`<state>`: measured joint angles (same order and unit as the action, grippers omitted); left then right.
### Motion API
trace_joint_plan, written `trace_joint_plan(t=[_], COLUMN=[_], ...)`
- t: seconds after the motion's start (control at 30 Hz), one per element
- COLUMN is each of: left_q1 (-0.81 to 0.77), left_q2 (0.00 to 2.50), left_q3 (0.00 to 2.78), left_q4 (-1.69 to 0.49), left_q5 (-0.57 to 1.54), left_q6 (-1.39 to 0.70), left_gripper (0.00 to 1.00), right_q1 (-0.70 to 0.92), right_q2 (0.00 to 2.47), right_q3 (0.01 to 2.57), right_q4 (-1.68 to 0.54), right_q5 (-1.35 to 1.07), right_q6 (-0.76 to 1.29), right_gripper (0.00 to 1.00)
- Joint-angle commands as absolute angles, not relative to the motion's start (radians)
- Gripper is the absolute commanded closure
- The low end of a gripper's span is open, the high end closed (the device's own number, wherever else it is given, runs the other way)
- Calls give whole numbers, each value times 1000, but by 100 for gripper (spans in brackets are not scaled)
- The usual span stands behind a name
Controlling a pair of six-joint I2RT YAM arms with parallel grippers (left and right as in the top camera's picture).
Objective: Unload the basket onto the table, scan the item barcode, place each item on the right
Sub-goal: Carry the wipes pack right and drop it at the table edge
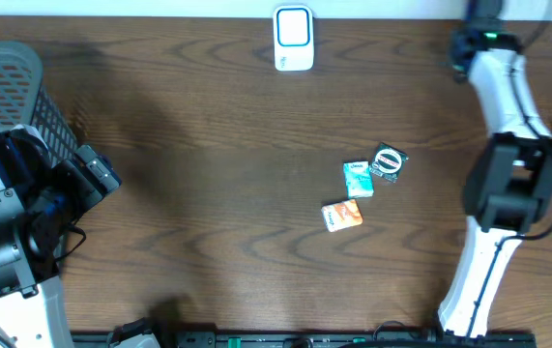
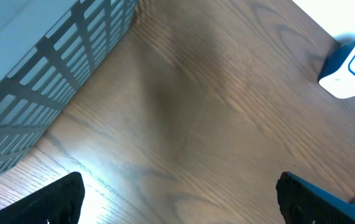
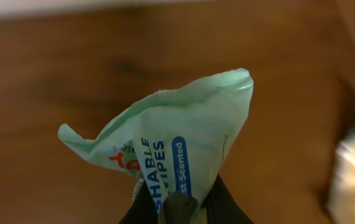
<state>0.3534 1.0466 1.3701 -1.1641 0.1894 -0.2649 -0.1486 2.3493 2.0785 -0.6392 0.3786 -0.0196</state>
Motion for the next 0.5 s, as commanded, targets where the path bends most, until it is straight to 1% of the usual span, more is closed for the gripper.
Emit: trace_joint_plan(t=[0.0, 0.03, 0.07, 0.1, 0.13, 0.17, 0.2, 0.27, 0.3, 0.33, 0.37, 0.4, 0.47], left_q1=[359, 359, 359, 359, 359, 359, 359, 359, 359, 359, 359, 359, 359], left_q2=[1047, 1047, 1047, 1047, 1047, 1047, 1047, 1047, 1047, 1047, 1047, 1047, 1047], left_q3=[1386, 1386, 1386, 1386, 1386, 1386, 1386, 1386, 1386, 1386, 1386, 1386, 1386], left_q4=[-1166, -1166, -1166, -1166, -1167, -1166, -1166, -1166, -1166, -1166, -1166, -1166, -1166], left_q5=[198, 198, 198, 198, 198, 198, 198, 198, 198, 198, 198, 198, 198], left_q6=[-266, -266, -266, -266, -266, -266, -266, -266, -266, -266, -266, -266, -266], left_gripper=[2, 2, 2, 2, 2, 2, 2, 2, 2, 2, 2, 2, 2], right_q1=[-214, -238, -255, -279, -311, -328, -337, -361, -367, -367, -364, -360, -346], right_q2=[2330, 2330, 2330, 2330, 2330, 2330, 2330, 2330, 2330, 2330, 2330, 2330, 2330], right_q3=[2056, 2050, 2045, 2034, 2016, 2004, 1996, 1968, 1948, 1933, 1922, 1909, 1887], right_q4=[-683, -701, -711, -727, -741, -746, -749, -752, -749, -742, -735, -727, -711], right_q5=[394, 394, 393, 385, 345, 301, 270, 146, 53, -7, -44, -76, -98], right_q6=[-25, -6, 14, 60, 112, 119, 120, 120, 119, 118, 118, 118, 118], right_gripper=[85, 70, 61, 30, 11, 5, 2, 1, 3, 12, 17, 28, 45])
